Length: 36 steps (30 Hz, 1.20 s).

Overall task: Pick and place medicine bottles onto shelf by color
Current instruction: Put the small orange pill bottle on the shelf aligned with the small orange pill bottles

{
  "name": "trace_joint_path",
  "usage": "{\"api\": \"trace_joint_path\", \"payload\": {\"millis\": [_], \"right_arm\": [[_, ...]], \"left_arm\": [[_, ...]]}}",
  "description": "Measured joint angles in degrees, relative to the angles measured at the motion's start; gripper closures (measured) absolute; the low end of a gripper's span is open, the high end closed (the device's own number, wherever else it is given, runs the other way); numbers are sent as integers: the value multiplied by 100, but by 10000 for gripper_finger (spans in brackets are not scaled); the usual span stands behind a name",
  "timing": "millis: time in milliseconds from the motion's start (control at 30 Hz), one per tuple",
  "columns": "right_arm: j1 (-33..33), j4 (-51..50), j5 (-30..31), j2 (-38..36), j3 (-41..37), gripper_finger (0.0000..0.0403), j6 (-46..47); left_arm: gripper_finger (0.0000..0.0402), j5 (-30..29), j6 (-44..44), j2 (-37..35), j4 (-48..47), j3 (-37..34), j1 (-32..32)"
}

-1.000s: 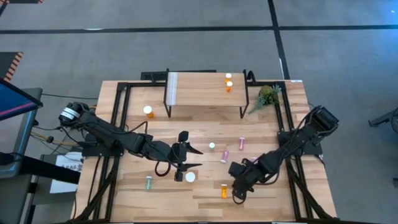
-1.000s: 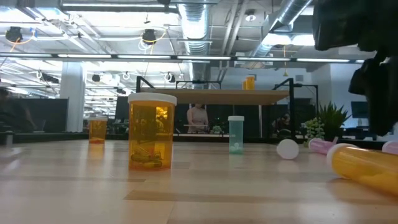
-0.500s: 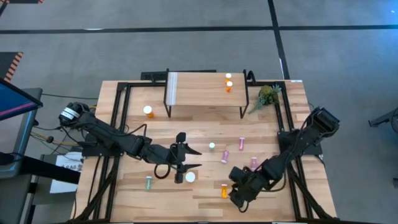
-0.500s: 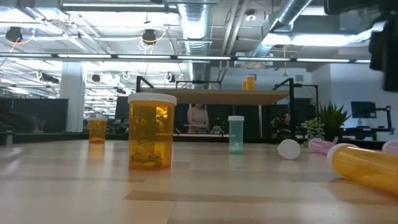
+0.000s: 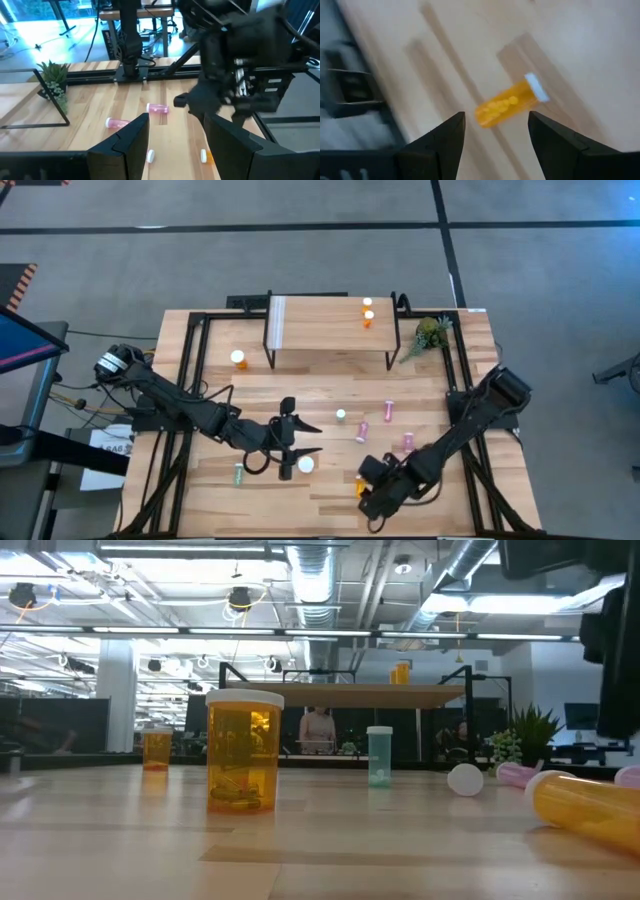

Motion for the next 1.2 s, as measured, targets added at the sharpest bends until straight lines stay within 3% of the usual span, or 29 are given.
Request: {"api": "trace_joint_path", "payload": {"millis": [167, 333, 533, 900, 1033, 1200], "right_arm": [[-24, -1015, 7, 375, 765, 170, 238], [-24, -905, 165, 481, 784, 183, 718], [24, -761, 346, 731, 765, 195, 1019], [43, -750, 9, 1158, 788, 200, 1275], [32, -751, -7, 1145, 786, 204, 915], [4, -931, -230, 1095, 777, 208, -573]], "left_arm": [[221, 15, -138, 0, -30, 2, -3], [221, 37, -160, 0, -28, 2, -42], [221, 781, 209, 0, 644, 4, -251], [221, 549, 485, -2, 844, 7, -372], [221, 549, 490, -2, 812, 4, -372], [221, 548, 485, -2, 703, 4, -372]]}}
